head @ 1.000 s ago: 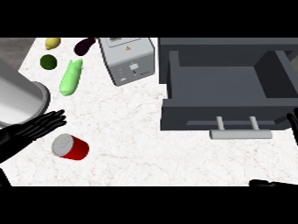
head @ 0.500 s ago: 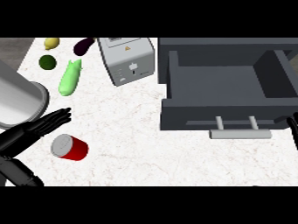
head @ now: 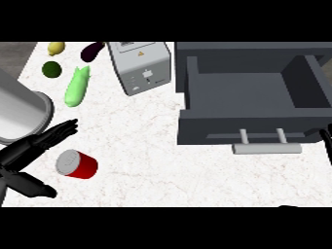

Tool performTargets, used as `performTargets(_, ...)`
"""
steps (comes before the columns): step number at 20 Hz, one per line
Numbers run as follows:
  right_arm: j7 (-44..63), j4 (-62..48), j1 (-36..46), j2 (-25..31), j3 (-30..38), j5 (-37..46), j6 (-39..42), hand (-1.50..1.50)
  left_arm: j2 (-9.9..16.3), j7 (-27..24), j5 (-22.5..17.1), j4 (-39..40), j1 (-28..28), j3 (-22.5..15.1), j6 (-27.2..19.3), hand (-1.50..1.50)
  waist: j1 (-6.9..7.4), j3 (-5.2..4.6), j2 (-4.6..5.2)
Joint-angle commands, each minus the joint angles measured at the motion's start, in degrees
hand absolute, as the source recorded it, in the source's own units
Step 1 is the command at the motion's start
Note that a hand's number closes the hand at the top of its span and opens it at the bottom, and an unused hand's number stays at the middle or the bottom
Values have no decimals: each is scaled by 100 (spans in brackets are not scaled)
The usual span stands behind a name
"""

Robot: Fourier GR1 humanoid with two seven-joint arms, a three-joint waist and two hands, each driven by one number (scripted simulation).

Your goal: Pick up the can, place it into the drawer and close the drawer

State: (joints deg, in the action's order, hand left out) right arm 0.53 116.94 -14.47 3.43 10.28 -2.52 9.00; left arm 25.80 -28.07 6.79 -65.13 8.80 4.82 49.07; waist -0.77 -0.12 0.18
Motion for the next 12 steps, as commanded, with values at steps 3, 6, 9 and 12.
performTargets(3,56,60,3,0,-5,-23,36,-150,271,-1368,269,950,401,-337,483,-150,-45,-1,10)
performTargets(6,159,-8,181,85,83,-146,73,-150,280,-1628,439,1358,593,-619,257,-150,-69,-4,22)
performTargets(9,178,277,-33,-26,-20,-10,1,-150,247,-1839,462,1565,569,-797,25,-150,-60,-3,6)
performTargets(12,34,137,-26,-68,-61,-15,52,-150,389,-2304,524,2131,633,-919,-85,-150,-94,-11,28)
